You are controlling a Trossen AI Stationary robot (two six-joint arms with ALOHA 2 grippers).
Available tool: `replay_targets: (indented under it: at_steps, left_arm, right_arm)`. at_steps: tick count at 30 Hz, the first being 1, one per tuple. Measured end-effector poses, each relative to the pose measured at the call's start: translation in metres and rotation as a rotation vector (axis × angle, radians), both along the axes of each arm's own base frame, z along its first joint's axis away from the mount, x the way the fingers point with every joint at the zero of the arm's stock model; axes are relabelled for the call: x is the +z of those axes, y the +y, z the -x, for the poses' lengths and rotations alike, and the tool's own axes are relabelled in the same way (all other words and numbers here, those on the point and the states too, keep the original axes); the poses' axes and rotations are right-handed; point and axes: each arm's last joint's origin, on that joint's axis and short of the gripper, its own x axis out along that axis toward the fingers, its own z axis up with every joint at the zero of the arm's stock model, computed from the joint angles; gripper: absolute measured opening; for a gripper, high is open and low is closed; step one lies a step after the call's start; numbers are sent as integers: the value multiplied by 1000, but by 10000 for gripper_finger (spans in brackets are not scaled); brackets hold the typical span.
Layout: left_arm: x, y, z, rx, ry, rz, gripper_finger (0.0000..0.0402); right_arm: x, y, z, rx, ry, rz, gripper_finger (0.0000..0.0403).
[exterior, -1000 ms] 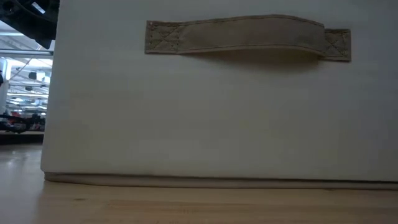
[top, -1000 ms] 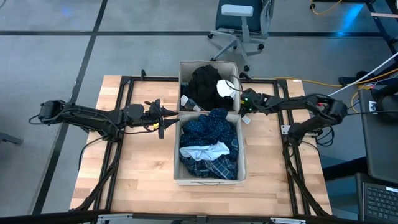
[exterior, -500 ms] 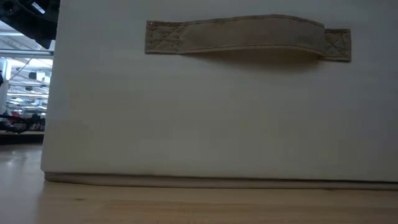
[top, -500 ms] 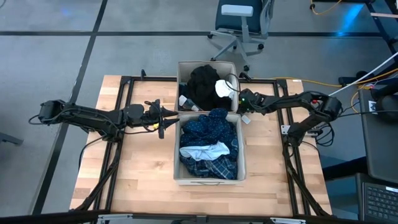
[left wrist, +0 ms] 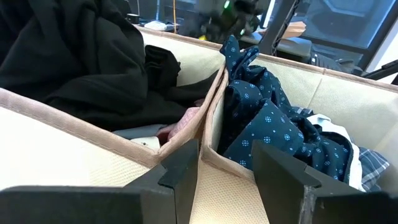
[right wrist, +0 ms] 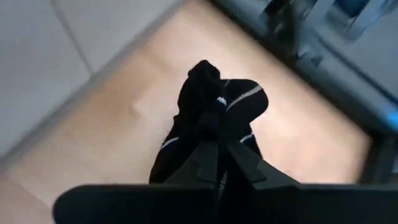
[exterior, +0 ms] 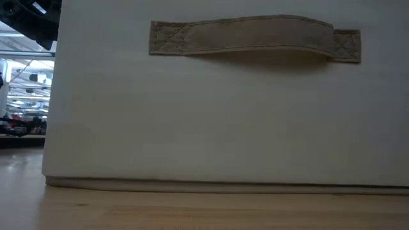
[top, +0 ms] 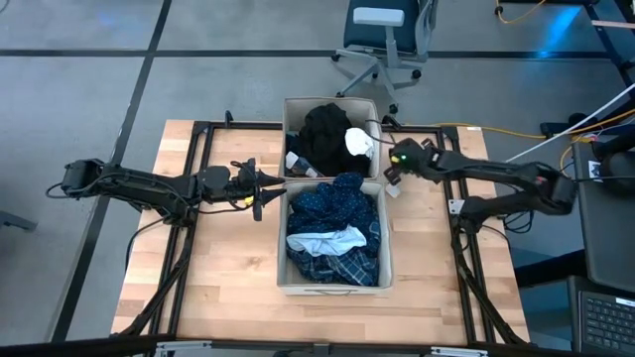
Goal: Sort clothes
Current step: Put the black sock into the top laundry organizer
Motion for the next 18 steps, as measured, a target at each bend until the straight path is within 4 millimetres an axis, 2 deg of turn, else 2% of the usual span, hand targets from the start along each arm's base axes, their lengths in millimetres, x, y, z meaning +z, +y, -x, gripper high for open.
replay_targets:
  at_steps: [4, 10, 15, 18]
  left_arm:
    - [0, 0, 0, 0, 0, 0, 139]
    - [0, 0, 0, 0, 2, 0, 139]
    - [0, 0, 0, 0, 3, -1, 139]
    - [0, 0, 0, -1, 5, -11, 139]
  right_arm:
    - [43, 4, 8, -12, -82, 94, 18]
    - [97, 8, 17, 16, -148, 228, 10]
    - [132, 5, 8, 116, -285, 298, 16]
    - [141, 3, -4, 248, -417, 313, 18]
